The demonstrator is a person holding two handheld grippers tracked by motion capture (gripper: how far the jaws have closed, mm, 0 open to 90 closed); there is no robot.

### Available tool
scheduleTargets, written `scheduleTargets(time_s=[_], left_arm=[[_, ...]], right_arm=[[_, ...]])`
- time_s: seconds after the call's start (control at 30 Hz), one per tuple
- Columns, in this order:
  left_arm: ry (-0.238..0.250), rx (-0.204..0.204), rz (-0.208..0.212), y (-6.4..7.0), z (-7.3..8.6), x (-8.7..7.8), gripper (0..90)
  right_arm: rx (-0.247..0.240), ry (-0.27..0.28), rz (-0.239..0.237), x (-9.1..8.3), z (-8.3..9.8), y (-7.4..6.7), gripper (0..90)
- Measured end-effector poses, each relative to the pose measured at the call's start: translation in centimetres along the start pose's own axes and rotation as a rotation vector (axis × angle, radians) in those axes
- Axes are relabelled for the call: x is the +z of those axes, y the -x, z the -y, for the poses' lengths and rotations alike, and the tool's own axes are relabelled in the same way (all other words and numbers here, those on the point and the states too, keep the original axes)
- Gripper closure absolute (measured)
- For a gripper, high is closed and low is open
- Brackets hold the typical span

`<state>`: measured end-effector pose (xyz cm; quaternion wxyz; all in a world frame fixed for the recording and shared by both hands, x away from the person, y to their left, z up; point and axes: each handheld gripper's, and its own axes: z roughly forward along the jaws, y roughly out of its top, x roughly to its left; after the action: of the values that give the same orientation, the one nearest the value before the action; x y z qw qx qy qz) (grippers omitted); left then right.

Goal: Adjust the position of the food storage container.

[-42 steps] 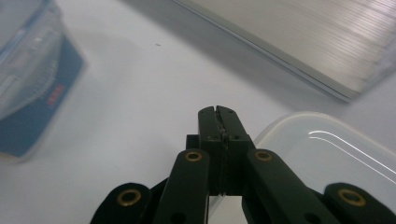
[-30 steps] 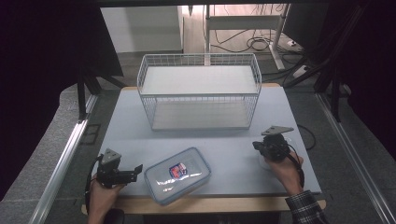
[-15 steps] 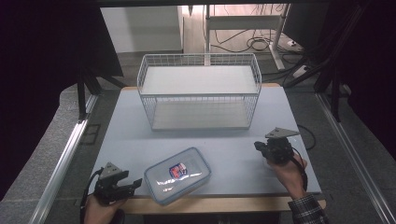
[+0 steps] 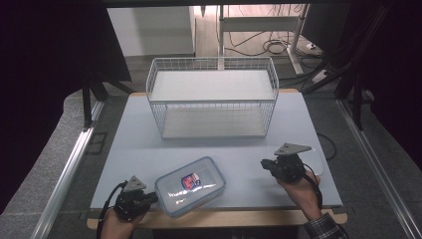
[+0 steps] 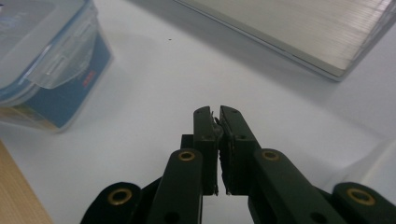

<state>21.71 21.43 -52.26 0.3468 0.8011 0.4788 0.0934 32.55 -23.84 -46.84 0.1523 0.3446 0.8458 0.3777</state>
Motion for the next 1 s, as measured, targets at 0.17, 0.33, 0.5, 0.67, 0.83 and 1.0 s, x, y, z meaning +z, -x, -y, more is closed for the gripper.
scheduleTargets(time_s=[0.17,0.33,0.5,0.67,0.83,1.0], left_arm=[[-0.008,0.003,0.001,-0.1,-1.3,1.2,84.6],[-0.005,0.017,-0.013,0.1,-2.8,2.4,84.0],[-0.017,0.041,-0.011,0.1,-4.5,3.7,86.5],[-0.017,0.053,0.018,0.2,-6.3,5.3,88.0],[-0.020,0.064,0.042,0.2,-7.8,6.5,88.5],[-0.023,0.078,0.065,0.5,-8.7,7.3,89.4]], right_arm=[[0.002,-0.006,-0.024,0.3,-0.1,-0.6,85.5],[0.004,-0.028,-0.051,1.0,0.1,-0.9,85.4],[0.007,-0.031,-0.073,1.3,0.1,-1.3,85.4],[-0.007,-0.057,-0.093,1.9,0.3,-2.0,83.0],[-0.002,-0.069,-0.092,2.1,0.6,-2.2,82.9],[0.006,-0.067,-0.089,1.9,0.8,-2.2,82.9]])
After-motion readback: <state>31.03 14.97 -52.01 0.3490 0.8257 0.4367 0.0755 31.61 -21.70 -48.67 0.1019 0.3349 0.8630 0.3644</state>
